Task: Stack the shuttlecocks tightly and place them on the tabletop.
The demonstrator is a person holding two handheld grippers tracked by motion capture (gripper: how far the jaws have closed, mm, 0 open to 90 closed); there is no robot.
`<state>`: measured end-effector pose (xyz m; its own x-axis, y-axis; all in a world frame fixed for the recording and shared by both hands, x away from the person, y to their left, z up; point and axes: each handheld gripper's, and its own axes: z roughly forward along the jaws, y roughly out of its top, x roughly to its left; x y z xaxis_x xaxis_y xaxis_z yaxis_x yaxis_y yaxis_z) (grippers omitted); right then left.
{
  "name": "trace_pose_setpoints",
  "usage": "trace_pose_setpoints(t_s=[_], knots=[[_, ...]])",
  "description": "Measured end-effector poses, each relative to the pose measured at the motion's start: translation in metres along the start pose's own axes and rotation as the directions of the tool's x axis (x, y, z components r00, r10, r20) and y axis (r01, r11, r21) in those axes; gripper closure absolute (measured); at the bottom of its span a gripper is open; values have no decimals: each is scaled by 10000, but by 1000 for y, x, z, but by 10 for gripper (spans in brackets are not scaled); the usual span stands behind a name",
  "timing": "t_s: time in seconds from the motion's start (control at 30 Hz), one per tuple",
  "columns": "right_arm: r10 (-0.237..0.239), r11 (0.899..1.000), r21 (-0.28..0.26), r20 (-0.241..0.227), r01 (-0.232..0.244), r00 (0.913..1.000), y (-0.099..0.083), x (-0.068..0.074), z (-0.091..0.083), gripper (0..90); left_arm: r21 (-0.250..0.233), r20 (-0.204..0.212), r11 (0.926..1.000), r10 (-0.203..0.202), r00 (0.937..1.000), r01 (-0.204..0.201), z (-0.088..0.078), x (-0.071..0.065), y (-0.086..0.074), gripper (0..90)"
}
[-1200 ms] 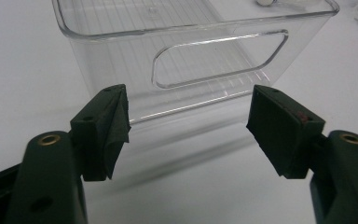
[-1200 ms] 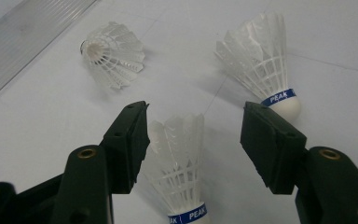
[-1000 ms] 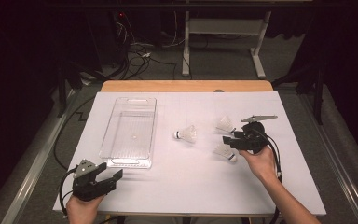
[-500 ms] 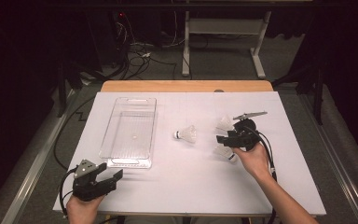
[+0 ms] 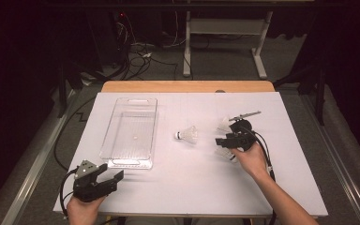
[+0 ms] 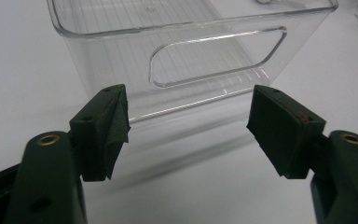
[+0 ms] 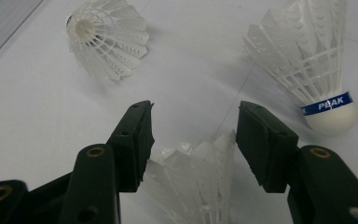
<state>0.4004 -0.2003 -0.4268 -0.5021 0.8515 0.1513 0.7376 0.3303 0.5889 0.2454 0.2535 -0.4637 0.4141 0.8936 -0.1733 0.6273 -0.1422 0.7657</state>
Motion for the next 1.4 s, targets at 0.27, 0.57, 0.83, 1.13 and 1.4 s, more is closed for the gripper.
trace_pose_setpoints(t_s=[0.27, 0.57, 0.83, 1.13, 1.4], knots=[[-97, 9998, 145, 37, 97, 9999, 0, -1, 1, 509, 4, 13, 10000, 28, 10000, -28, 0, -1, 0, 300], [-246, 9992, 318, -114, 249, 9996, -1, -2, 0, 638, 22, 30, 10000, 36, 10000, -36, 0, -1, 0, 301], [-655, 9969, 444, 36, 653, 9978, -3, 1, -2, 759, 65, 32, 9999, 123, 9999, -124, 0, -1, 0, 301], [-849, 9943, 648, 81, 842, 9964, -4, 0, -3, 868, 73, 43, 9999, 148, 9999, -148, 0, -1, 0, 302], [-1089, 9927, 535, 89, 1083, 9940, -4, 3, -8, 885, 34, 22, 9999, 147, 9999, -147, 1, -2, 0, 303]])
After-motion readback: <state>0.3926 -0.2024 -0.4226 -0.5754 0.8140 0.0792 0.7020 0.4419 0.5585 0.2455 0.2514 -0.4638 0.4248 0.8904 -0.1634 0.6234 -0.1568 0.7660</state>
